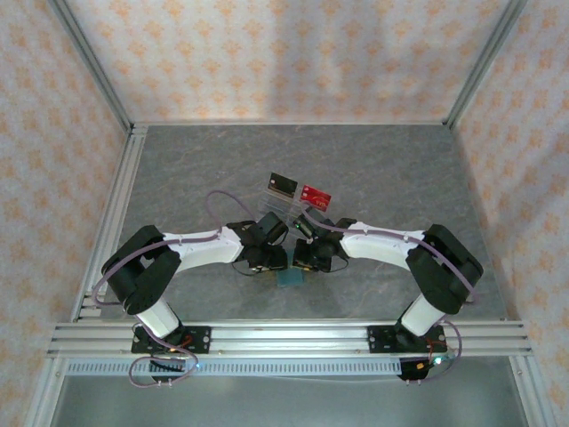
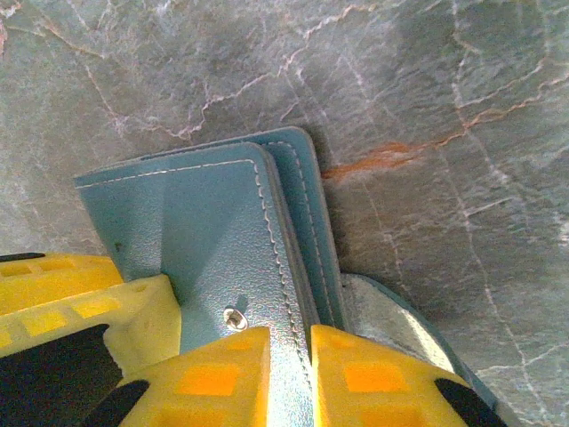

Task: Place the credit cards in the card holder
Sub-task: Pick up the card holder at the bottom-center of the table.

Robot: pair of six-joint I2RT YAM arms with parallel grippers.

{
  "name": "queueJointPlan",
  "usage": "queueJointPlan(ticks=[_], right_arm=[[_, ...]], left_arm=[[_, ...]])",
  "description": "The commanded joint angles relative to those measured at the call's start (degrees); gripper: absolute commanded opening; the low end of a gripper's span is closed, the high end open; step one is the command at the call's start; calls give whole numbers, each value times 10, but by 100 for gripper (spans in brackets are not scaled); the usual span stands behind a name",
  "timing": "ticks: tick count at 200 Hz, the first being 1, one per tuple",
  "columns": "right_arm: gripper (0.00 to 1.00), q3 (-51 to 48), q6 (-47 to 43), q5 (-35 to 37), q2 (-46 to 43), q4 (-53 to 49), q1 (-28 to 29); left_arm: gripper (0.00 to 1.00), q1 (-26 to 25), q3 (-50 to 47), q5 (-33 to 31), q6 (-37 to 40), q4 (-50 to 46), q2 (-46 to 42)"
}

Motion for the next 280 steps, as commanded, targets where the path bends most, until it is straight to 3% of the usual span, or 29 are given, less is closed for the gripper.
queueJointPlan(ticks=[1, 64, 178, 280], right_arm=[[19, 11, -2, -43, -13, 39, 6], [23, -10, 22, -79, 7, 119, 6], [23, 15, -31, 13, 53, 26, 13], [20, 42, -20, -36, 34, 71, 27]], left_arm=[[32, -10, -21, 3, 4, -29, 35], [32, -10, -29, 4, 3, -28, 32], [32, -11, -47, 2, 1, -23, 25], [32, -16, -48, 3, -11, -13, 30]])
